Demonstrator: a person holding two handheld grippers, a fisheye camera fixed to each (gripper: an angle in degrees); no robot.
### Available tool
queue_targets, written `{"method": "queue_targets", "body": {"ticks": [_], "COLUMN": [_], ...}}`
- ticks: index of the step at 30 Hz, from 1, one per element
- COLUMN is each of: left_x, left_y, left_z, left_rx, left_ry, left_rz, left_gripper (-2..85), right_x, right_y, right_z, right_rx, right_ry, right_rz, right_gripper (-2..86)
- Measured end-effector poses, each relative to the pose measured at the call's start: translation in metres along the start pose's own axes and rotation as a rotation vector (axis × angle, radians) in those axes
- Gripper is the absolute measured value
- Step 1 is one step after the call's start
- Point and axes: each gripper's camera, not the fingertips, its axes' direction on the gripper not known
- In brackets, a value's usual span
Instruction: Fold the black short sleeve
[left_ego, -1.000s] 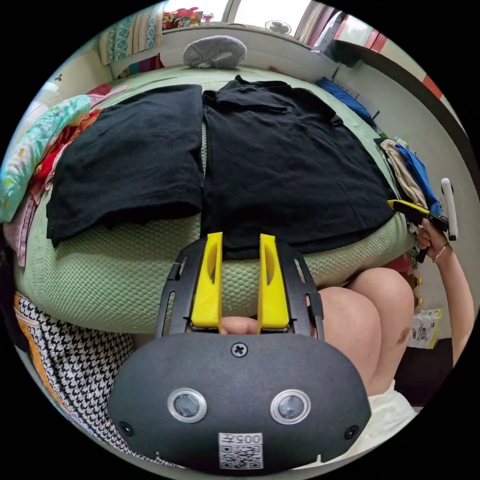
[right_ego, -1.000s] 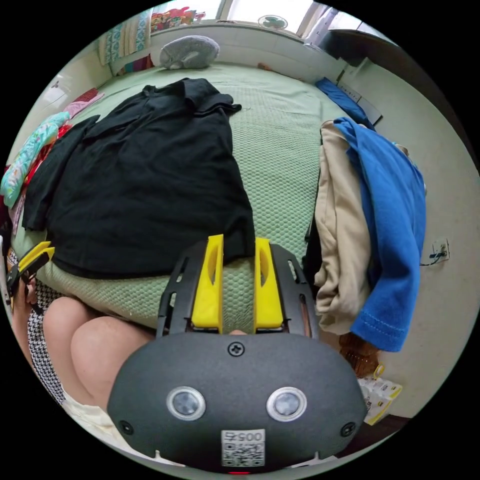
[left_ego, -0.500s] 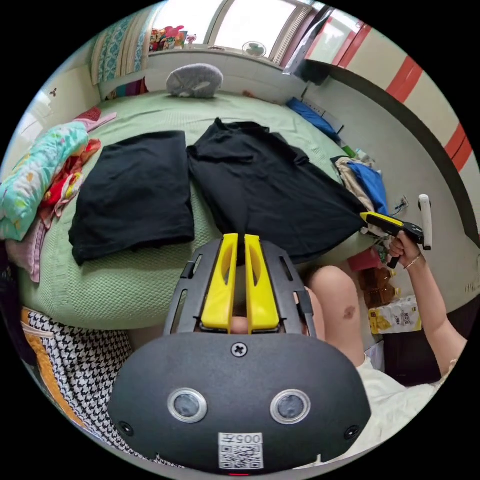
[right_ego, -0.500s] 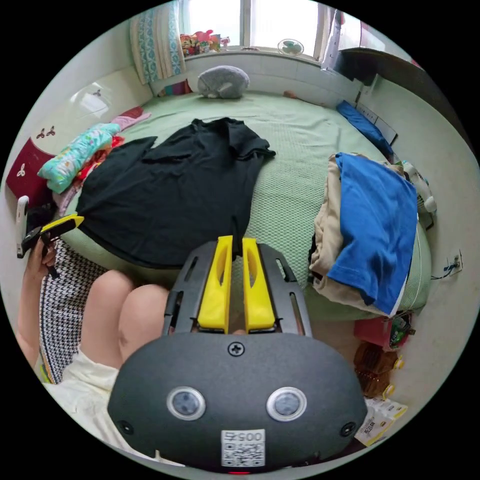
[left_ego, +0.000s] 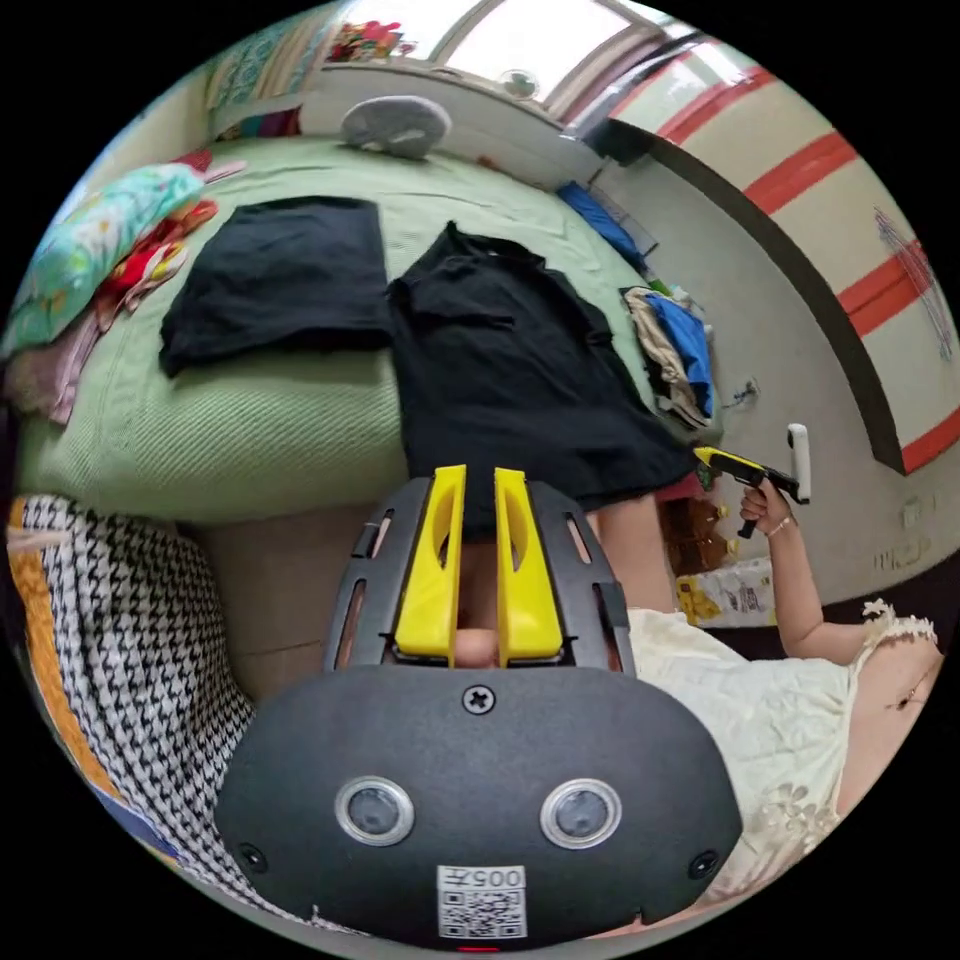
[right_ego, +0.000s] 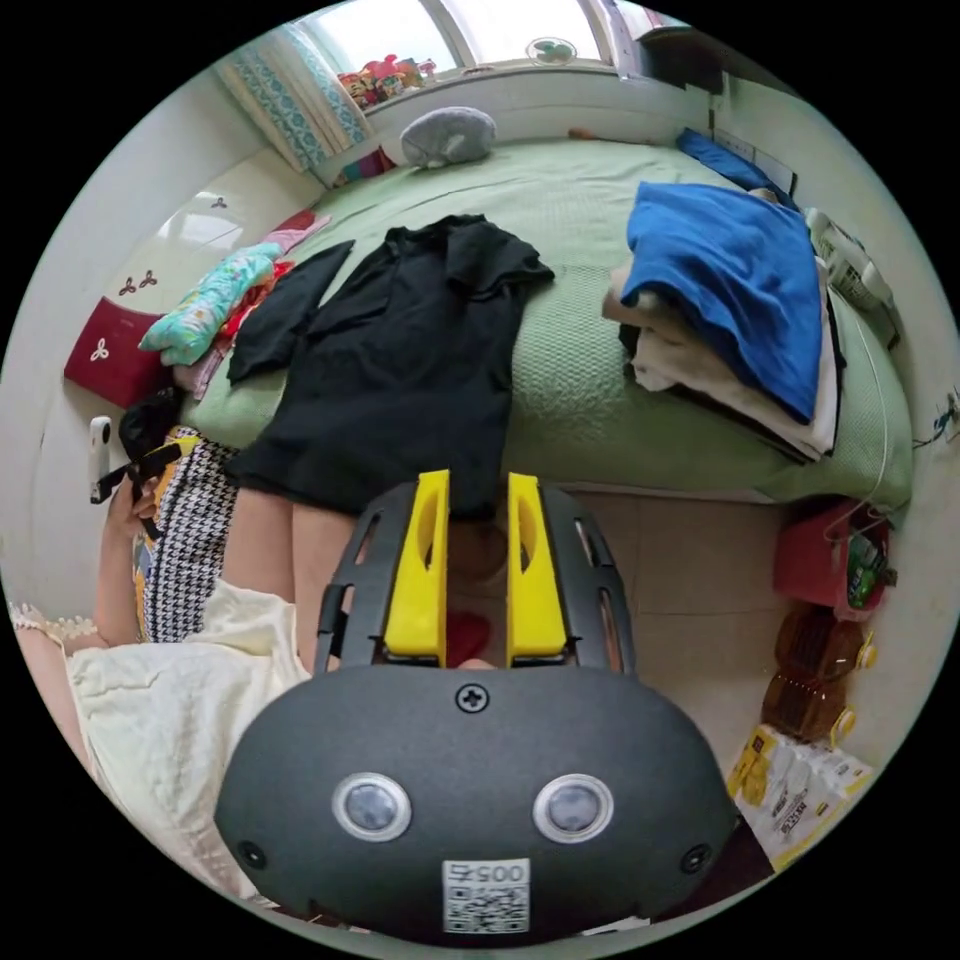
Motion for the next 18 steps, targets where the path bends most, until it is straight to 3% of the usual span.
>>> {"method": "queue_targets", "body": {"ticks": [3,9,14,18], "left_x": [0.011,0.059,0.084,0.089], "left_y": [-0.017,-0.078,-0.127,-0.155], "left_z": [0.003,0.05,0.112,0.16], "left_rx": [0.009,0.08,0.035,-0.05], "left_ry": [-0.054,0.015,0.067,0.037], "left_rz": [0.047,0.169,0.217,0.235], "left_gripper": [6.7,10.6,11.8,11.9], "right_x": [-0.006,-0.04,-0.057,-0.05], "right_y": [-0.017,-0.095,-0.162,-0.206], "right_z": [-0.006,0.035,0.1,0.139], "right_rx": [0.07,0.142,0.103,0.036], "right_ry": [0.056,0.121,0.219,0.288], "right_rz": [-0.059,-0.127,-0.135,-0.095], "right_gripper": [9.3,11.5,12.9,8.0]}}
